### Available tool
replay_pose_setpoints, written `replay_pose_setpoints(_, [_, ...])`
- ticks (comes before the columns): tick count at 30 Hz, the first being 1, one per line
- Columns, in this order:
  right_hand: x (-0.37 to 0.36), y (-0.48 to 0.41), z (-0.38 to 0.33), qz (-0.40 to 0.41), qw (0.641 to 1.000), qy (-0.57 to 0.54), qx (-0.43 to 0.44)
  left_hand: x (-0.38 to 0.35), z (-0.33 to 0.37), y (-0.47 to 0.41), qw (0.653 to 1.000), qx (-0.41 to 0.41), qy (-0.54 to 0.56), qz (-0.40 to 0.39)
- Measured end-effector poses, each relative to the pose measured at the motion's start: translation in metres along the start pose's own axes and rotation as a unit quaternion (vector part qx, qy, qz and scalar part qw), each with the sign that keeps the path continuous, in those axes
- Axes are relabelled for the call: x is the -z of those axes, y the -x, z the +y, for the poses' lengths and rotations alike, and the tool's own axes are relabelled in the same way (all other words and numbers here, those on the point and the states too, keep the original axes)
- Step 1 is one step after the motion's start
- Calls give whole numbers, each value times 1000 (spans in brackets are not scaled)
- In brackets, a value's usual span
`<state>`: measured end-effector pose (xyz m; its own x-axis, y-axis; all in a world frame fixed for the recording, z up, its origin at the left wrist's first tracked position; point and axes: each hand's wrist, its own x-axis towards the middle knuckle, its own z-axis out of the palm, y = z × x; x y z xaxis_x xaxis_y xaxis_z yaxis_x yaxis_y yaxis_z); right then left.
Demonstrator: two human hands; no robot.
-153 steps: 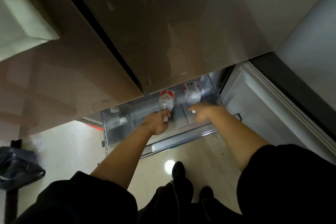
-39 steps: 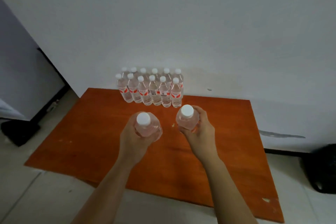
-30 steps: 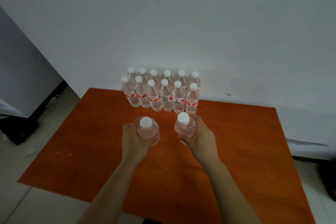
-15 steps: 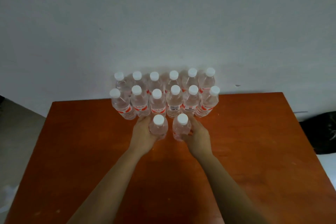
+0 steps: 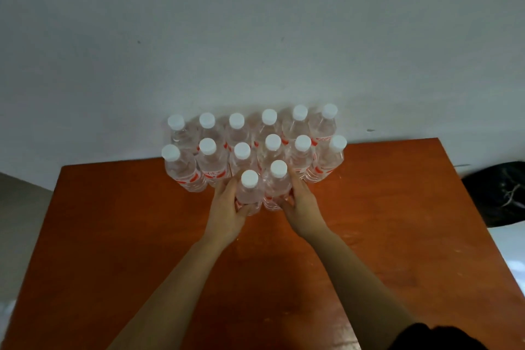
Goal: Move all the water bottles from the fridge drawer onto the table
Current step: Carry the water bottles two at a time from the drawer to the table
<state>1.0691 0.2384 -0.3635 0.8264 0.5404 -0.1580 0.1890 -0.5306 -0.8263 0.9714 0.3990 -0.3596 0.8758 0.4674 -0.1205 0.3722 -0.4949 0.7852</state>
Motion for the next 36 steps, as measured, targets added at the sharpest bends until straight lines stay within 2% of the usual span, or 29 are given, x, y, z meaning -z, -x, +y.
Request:
replay_pose_setpoints(6, [20,5,-8,-36,994,102,32,3,19,10,999,0,36,9])
replay_pose_setpoints(9, [41,16,-16,-27,993,84,76,10,37,21,999,-19,36,16])
replay_pose_setpoints(14, [93,46,-41,87,980,91,157,23,92,51,990,-77,-84,78])
replay_pose_setpoints(18, [149,81,-36,228,945,153,175,8,142,75,956,-143,-194,167])
replay_pose_setpoints(21, [198,108,-17,304,918,203,150,-22,183,87,931,-180,-255,190])
replay_pose_setpoints(25, [269,152,26,378,885,255,96,-82,249,100,916,-207,-297,174])
replay_pose_setpoints(30, [350,218,86,443,850,283,3,-165,327,110,909,-283,-290,104])
replay_pose_setpoints(33, [392,272,115,493,811,308,-73,-213,373,120,899,-350,-260,41])
replay_pose_setpoints(36, [420,332,133,527,769,326,-153,-253,410,139,874,-419,-245,-5])
